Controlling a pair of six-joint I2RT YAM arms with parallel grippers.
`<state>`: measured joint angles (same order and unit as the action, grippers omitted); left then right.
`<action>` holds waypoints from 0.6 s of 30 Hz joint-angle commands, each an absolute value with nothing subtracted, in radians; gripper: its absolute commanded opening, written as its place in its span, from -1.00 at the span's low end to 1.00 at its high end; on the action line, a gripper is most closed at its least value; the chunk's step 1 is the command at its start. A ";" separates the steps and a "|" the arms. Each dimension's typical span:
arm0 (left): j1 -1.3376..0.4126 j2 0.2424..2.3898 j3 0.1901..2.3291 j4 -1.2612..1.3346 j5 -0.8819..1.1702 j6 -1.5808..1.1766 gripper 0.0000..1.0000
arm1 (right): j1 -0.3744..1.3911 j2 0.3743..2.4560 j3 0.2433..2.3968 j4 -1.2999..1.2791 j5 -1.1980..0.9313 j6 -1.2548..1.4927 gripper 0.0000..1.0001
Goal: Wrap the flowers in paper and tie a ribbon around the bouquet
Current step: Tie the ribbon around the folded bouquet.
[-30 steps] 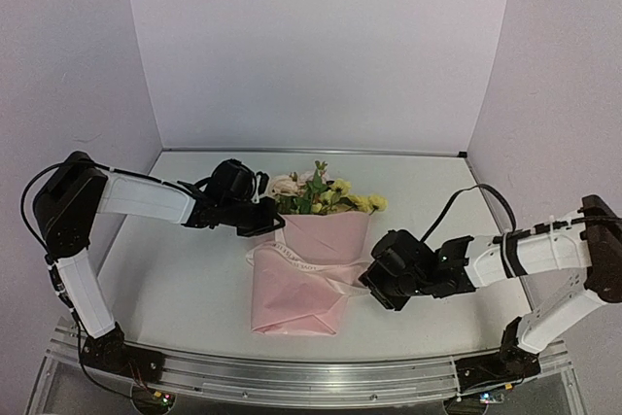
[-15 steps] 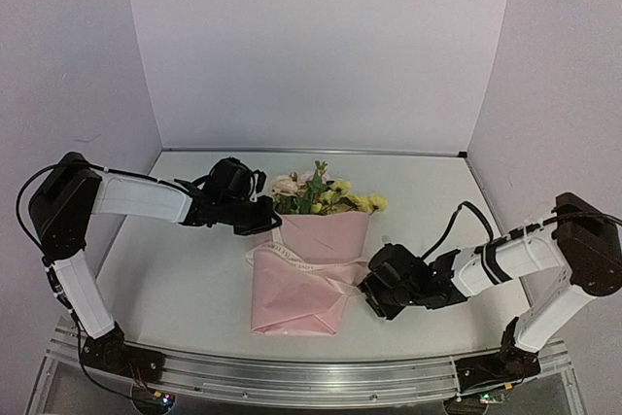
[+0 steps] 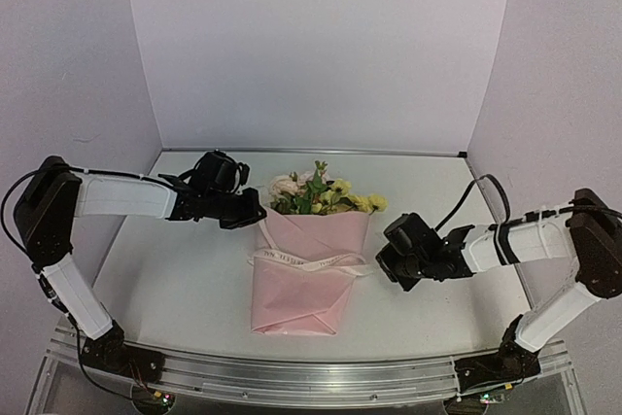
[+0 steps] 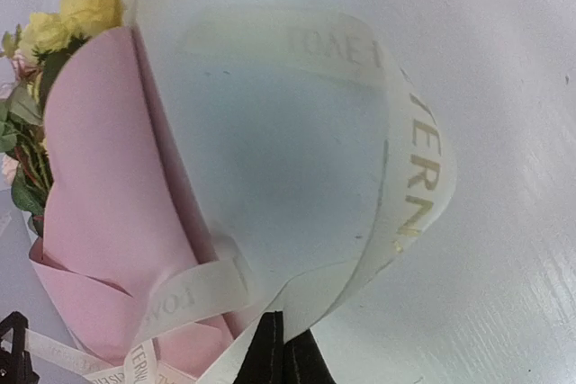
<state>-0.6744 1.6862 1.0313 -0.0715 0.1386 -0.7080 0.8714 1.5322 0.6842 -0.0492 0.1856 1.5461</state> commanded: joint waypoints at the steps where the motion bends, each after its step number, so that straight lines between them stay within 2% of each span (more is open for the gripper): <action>1: -0.623 1.568 0.956 -0.117 0.079 -0.734 -0.99 | 0.830 1.498 0.794 -0.197 0.274 1.350 -1.00; 7: -0.579 1.471 0.847 -0.145 0.062 -0.762 -0.99 | 0.738 1.504 0.788 -0.225 0.262 1.270 -1.00; 14: -0.592 1.508 0.799 -0.075 0.174 -0.762 -0.99 | 0.719 1.624 0.873 -0.217 0.133 1.231 -0.97; 16: -0.605 1.523 0.802 -0.071 0.179 -0.759 -1.00 | 0.719 1.625 0.873 -0.204 0.122 1.233 -0.79; 18: -0.617 1.530 0.801 -0.064 0.183 -0.760 -0.99 | 0.719 1.610 0.865 -0.191 0.116 1.234 -0.48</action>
<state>-0.5924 1.5114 0.7971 -0.1169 0.1470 -0.7593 0.7157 1.6233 0.8379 -0.2005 0.1501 1.2576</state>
